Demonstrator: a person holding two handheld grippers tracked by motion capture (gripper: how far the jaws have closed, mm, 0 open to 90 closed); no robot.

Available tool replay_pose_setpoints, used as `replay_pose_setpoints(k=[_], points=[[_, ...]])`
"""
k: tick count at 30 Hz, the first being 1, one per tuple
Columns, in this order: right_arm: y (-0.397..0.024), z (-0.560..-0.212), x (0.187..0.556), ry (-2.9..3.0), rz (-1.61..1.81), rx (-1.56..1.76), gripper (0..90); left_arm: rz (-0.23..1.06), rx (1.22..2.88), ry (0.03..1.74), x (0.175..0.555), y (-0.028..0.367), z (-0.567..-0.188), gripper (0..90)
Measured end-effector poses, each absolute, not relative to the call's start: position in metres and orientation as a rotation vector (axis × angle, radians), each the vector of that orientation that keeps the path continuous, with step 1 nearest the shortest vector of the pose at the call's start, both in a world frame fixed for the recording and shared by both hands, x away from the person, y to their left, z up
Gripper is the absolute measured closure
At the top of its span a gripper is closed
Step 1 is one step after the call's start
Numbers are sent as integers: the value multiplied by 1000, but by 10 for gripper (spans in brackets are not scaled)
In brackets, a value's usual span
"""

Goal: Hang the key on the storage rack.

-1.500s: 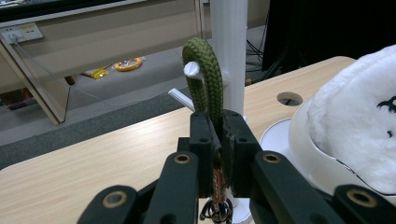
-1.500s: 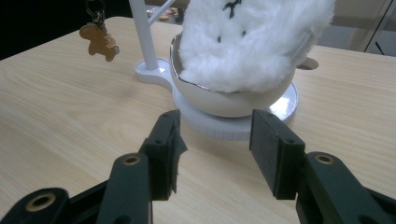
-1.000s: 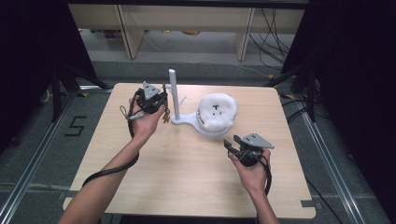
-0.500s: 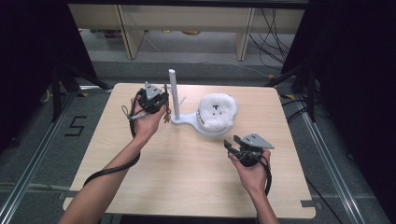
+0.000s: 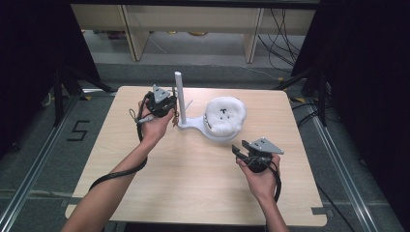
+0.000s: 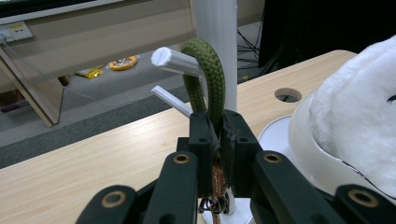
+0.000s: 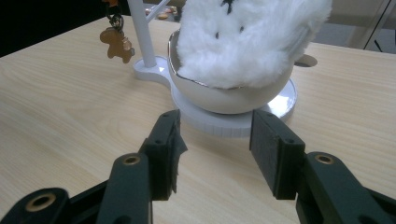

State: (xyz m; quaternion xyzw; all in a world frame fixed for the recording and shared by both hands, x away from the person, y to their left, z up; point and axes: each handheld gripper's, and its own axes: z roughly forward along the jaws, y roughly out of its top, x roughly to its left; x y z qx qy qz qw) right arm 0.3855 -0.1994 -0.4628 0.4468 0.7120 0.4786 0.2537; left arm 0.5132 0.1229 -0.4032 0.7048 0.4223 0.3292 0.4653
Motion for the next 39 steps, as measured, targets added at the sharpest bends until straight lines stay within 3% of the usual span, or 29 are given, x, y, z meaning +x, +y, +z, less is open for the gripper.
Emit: replay_pose_setpoints(k=[20, 39], points=[[-197, -463, 382, 1937, 1300, 1266, 542, 772, 1751, 1011, 508, 124, -408, 744], [-202, -463, 383, 1943, 1284, 1245, 540, 700, 1838, 967, 477, 138, -396, 532]])
